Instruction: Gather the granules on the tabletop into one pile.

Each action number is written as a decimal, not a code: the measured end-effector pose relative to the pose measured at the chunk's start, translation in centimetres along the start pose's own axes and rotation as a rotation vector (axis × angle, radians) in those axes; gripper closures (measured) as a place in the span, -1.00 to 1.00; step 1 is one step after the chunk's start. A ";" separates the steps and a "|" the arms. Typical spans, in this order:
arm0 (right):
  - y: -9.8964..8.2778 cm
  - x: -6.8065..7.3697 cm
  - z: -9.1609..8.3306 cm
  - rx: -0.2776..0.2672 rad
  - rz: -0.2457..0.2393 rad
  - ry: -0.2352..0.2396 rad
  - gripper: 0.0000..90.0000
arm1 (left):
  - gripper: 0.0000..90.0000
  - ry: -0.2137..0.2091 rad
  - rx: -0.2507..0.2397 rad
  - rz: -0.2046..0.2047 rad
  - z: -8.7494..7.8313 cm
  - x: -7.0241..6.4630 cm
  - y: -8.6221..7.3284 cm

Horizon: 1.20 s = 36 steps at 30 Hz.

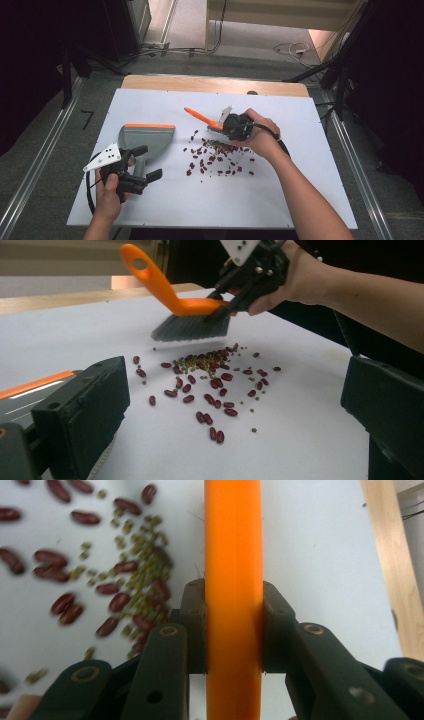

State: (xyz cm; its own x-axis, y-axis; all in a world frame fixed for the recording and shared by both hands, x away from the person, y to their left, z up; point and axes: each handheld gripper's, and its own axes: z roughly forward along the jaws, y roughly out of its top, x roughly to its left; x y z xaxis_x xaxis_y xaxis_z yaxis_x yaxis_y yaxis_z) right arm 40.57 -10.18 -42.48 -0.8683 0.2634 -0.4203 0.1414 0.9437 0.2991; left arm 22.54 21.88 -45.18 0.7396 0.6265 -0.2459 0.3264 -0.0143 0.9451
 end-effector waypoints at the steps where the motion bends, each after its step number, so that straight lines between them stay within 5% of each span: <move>1: 0.5 -0.1 0.2 0.007 -0.003 -0.005 0.53 | -0.99 0.000 0.001 0.002 0.0 0.0 0.0; 12: 3.7 1.1 2.5 0.033 -0.073 -0.019 0.53 | -0.99 0.003 -0.005 0.002 -0.3 0.2 0.0; 25: 2.2 3.7 0.5 0.022 -0.152 0.056 0.53 | -0.99 0.014 -0.021 0.000 -0.7 0.2 0.2; 36: 4.2 2.0 1.0 -0.019 -0.093 0.014 0.53 | -0.99 0.019 -0.021 -0.004 -0.8 0.4 0.2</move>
State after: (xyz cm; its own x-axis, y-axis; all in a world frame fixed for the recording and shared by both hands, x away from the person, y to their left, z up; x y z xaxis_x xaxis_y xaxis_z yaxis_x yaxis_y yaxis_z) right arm 39.92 -5.50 -42.86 -0.8836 0.1723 -0.4353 0.0513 0.9598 0.2759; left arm 22.47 22.75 -44.92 0.7269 0.6411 -0.2462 0.3168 0.0050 0.9485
